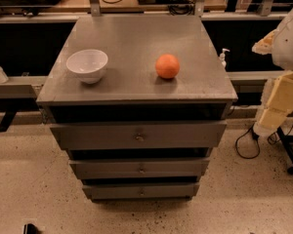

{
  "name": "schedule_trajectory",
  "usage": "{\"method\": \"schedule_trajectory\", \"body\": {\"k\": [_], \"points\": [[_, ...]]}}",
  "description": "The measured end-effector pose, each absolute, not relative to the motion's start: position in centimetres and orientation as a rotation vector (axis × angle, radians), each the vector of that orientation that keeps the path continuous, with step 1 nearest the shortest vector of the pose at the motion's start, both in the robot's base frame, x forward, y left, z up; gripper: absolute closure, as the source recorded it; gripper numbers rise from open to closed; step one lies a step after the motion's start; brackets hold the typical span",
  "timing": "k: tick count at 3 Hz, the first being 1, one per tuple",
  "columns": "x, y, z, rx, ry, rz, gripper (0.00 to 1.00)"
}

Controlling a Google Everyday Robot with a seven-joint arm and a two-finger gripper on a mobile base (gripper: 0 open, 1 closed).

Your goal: Open middle drawer

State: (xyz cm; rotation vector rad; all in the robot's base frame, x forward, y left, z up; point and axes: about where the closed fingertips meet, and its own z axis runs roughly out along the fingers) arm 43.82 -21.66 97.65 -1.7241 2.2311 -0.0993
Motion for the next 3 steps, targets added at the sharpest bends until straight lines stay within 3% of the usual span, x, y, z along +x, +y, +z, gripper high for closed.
{"method": "schedule_trajectory", "body": {"k": [2,3], "points": [[44.1,-21.0,96.4,-1.690,2.188,-0.078,0.00],[41.9,-17.5,92.5,-1.702,2.047,0.037,0.00]]}}
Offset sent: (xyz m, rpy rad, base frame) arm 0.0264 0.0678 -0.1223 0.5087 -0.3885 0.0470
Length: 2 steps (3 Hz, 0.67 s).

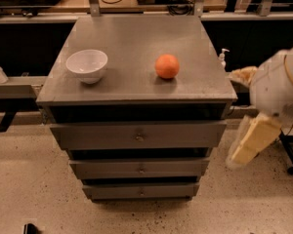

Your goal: Open middle drawer

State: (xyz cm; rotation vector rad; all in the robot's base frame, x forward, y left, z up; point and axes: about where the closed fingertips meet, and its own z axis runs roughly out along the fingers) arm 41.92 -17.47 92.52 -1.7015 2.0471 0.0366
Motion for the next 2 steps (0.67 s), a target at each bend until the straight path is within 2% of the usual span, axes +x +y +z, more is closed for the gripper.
{"method": "schedule_trajectory", "body": {"k": [2], "points": [[41.0,-15.4,88.4,-1.749,2.007,0.158,0.00]]}}
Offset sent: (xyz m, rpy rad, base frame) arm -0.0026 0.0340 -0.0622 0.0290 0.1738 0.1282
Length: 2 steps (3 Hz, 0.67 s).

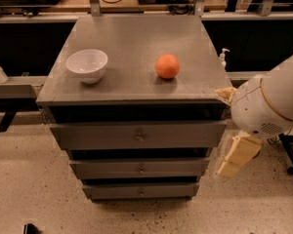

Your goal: Open middle drawer

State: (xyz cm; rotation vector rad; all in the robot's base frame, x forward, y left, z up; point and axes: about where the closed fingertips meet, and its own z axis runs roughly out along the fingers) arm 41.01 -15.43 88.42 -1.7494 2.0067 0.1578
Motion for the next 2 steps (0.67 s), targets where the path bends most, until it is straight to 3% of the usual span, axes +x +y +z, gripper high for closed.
{"method": "schedule_trajectory", "body": {"k": [2], "points": [[40.4,-19.0,75.0,-1.732,2.007,0.364,0.00]]}}
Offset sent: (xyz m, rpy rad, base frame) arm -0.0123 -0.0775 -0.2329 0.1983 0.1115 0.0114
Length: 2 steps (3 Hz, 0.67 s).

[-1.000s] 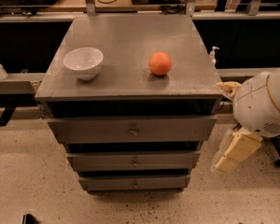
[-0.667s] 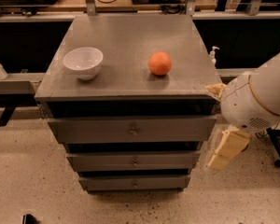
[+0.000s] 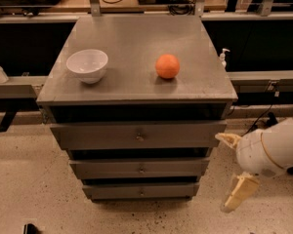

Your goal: Open middle drawer

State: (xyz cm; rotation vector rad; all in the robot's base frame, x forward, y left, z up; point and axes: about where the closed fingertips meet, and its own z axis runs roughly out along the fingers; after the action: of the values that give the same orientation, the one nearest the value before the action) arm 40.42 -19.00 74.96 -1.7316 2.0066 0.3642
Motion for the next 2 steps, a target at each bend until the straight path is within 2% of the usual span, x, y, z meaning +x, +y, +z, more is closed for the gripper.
{"method": "schedule_trajectory", "body": {"k": [1,2], "points": [[39.99,-20.81,70.69,-1.747,2.026,0.339,0.00],[40.04,-20.94,70.41,-1.751,2.027,0.330,0.00]]}}
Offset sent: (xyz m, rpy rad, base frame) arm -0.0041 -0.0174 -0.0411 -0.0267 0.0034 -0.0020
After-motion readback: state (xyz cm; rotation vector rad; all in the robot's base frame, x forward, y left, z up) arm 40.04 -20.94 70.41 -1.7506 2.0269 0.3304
